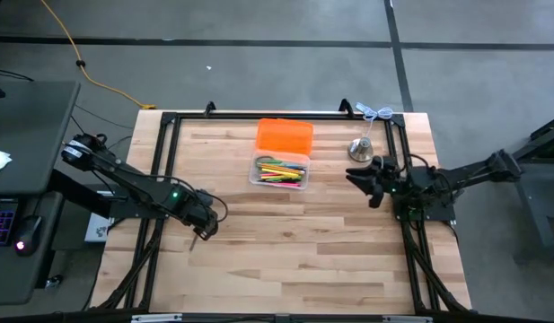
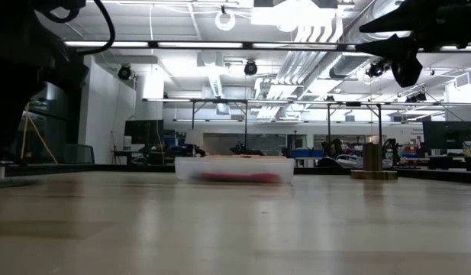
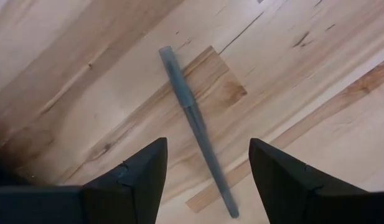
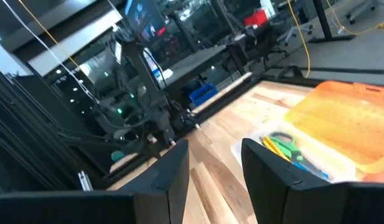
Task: Pick & place school supplies into a supply box
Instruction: Put the gray pen into the transparent supply box
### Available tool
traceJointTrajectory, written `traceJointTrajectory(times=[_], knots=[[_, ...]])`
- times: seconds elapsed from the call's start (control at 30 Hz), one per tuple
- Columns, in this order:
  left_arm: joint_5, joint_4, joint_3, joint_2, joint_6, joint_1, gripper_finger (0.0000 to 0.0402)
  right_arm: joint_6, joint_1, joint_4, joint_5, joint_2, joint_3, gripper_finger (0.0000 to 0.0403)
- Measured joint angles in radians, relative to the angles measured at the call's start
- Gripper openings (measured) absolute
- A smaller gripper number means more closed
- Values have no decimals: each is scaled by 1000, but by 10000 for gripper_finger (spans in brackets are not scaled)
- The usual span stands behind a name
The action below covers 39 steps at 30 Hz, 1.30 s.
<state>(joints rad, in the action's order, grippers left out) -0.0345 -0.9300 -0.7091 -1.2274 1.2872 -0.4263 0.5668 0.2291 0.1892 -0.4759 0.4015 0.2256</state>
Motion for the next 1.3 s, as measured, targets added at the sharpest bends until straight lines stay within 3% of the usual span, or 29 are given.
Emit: traceJointTrajectory(times=[0.5, 0.73, 1.3], knots=[[28, 149, 123, 0, 27, 1, 255, -19, 0, -152, -33, -176, 0, 124], [39, 271, 180, 0, 39, 1, 255, -6, 0, -171, -34, -181, 0, 124], [63, 291, 207, 1, 22, 1, 255, -5, 0, -172, -34, -182, 0, 124]])
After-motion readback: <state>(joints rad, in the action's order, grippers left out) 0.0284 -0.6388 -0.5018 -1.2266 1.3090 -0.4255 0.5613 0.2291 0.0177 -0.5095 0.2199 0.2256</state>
